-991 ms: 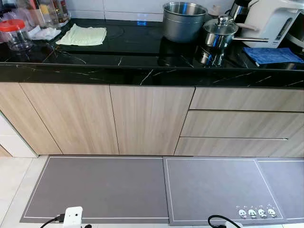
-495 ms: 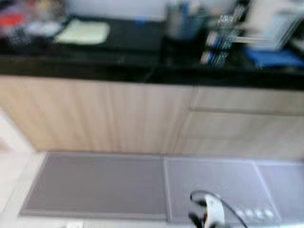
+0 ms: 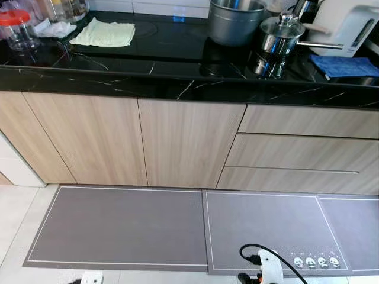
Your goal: Kitchen organization
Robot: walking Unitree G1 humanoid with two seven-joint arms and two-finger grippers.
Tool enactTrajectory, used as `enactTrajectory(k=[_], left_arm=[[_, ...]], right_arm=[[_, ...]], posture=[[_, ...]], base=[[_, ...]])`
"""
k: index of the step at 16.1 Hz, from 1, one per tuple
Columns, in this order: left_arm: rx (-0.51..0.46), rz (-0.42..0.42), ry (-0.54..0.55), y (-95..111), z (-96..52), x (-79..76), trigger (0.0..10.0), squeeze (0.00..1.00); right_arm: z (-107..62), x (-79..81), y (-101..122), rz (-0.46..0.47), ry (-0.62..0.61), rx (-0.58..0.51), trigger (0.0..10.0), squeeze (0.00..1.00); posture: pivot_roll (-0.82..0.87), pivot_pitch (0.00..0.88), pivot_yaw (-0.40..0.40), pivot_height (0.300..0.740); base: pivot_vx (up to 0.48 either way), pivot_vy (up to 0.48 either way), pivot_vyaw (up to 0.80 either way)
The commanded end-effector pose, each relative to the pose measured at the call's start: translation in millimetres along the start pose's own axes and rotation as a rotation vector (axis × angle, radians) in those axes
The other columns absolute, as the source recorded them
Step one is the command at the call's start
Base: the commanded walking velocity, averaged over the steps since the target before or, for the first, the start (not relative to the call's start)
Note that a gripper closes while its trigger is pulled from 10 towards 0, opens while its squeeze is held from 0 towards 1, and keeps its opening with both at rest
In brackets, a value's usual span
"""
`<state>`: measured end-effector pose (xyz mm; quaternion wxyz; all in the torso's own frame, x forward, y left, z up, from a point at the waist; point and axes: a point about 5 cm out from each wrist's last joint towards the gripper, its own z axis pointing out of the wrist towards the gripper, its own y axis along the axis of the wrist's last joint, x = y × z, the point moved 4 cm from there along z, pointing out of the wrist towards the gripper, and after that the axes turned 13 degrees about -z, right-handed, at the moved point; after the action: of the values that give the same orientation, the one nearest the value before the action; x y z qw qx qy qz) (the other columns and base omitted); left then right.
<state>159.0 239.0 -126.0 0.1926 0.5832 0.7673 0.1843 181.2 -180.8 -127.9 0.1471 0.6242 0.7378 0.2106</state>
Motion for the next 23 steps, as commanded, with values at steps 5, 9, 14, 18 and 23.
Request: enactTrajectory(k=[5, 9, 14, 18, 23], left_arm=[[0.003, 0.008, -0.015, -1, 0.8, -4.7, 10.0, 0.0], [0.004, 0.031, 0.017, -3, -0.3, 0.9, 10.0, 0.0], [0.025, 0.037, 0.05, -12, -1.4, 3.3, 10.0, 0.0], [0.046, 0.035, 0.055, -19, -2.1, 2.2, 10.0, 0.0], [0.042, 0.041, 0.048, -15, -0.9, 0.0, 10.0, 0.0]], right_arm=[[-4.2, -2.4, -22, -0.01, -0.006, 0.041, 10.0, 0.0], [-3.6, -0.3, -19, -0.012, 0.01, 0.033, 10.0, 0.0], [-0.9, 3.1, -4, -0.035, 0.03, -0.003, 10.0, 0.0], [-1.7, 0.6, -5, -0.031, 0.028, -0.004, 10.0, 0.0], [-1.8, -0.7, -2, -0.115, 0.022, -0.019, 10.0, 0.0]], posture=[[0.02, 0.064, -0.095, 0.74], [0.03, 0.059, -0.103, 0.74], [0.03, 0.06, -0.125, 0.74], [0.01, 0.063, -0.132, 0.74], [0.01, 0.07, -0.13, 0.74]], base=[[0.0, 0.0, 0.0], [0.0, 0.0, 0.0], [0.0, -0.301, 0.0], [0.0, -0.312, 0.0], [0.0, -0.319, 0.16]])
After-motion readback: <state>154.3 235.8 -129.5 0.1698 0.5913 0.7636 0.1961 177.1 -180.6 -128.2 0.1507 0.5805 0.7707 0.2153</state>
